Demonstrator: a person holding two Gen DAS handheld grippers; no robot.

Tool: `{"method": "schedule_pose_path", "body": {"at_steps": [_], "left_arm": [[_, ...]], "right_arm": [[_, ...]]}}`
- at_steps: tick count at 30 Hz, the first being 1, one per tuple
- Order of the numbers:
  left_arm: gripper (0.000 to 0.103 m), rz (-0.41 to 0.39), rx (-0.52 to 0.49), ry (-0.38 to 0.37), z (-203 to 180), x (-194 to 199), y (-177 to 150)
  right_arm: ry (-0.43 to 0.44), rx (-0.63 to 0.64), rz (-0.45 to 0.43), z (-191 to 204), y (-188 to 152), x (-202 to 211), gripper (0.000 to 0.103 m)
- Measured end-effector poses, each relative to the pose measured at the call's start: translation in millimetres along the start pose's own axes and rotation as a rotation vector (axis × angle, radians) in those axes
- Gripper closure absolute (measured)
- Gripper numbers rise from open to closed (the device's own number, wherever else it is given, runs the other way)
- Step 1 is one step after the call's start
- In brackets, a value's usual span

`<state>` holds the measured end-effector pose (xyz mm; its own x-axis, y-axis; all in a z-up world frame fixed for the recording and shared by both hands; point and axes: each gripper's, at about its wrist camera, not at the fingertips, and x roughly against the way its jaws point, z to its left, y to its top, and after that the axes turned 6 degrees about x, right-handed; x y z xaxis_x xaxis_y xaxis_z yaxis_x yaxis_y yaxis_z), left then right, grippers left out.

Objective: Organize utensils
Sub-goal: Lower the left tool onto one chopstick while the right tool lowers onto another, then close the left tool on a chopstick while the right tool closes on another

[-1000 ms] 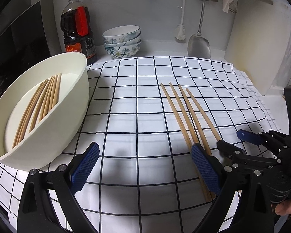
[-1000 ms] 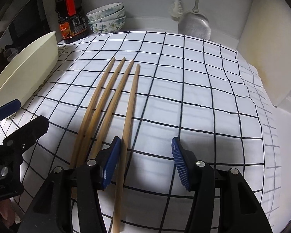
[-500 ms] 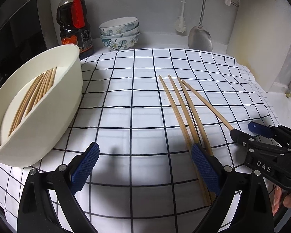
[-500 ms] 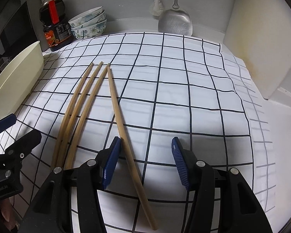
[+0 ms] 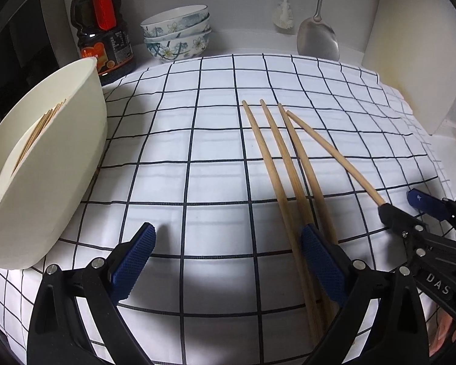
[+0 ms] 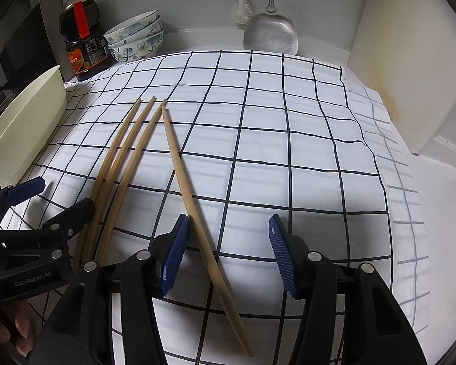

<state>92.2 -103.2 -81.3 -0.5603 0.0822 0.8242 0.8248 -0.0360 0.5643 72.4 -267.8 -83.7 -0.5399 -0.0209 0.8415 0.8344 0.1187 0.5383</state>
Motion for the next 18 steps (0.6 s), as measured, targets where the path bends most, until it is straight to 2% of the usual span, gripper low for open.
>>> {"method": "schedule_pose_path", "body": {"at_steps": [4,7,8,10,11,13,15,16,17,18], "left_arm": [[0.008,-0.007,0.014,-0.01,7,1,-3],[0.011,-0.012,0.011,-0.009,7,1,-3],[0.017,-0.018,0.007,-0.017,6,2,-3],[0.029,-0.031,-0.004,-0.029,5,5,-4],[0.038,-0.035,-0.009,-0.035,3,6,-4],[0.055,-0.048,-0.013,-0.043,3,10,-5],[0.08,-0.057,-0.013,-0.052,3,13,-7],[0.086,-0.058,-0.015,-0.057,3,14,-8],[0.096,-0.057,-0.018,-0.062,3,14,-8],[0.096,-0.053,-0.02,-0.067,4,15,-8]], "right_arm": [[-0.005,0.006,-0.003,1,0,0,0.051],[-0.008,0.016,-0.013,5,0,0,0.051],[-0.007,0.022,-0.015,7,0,0,0.052],[0.014,0.04,-0.018,10,1,1,0.067],[0.017,0.052,-0.021,13,1,1,0.071],[0.019,0.067,-0.026,17,1,1,0.089],[0.011,0.074,-0.03,19,1,1,0.095],[0.009,0.073,-0.031,19,2,1,0.096],[0.009,0.068,-0.033,19,2,1,0.096],[0.013,0.063,-0.033,18,2,1,0.097]]}}
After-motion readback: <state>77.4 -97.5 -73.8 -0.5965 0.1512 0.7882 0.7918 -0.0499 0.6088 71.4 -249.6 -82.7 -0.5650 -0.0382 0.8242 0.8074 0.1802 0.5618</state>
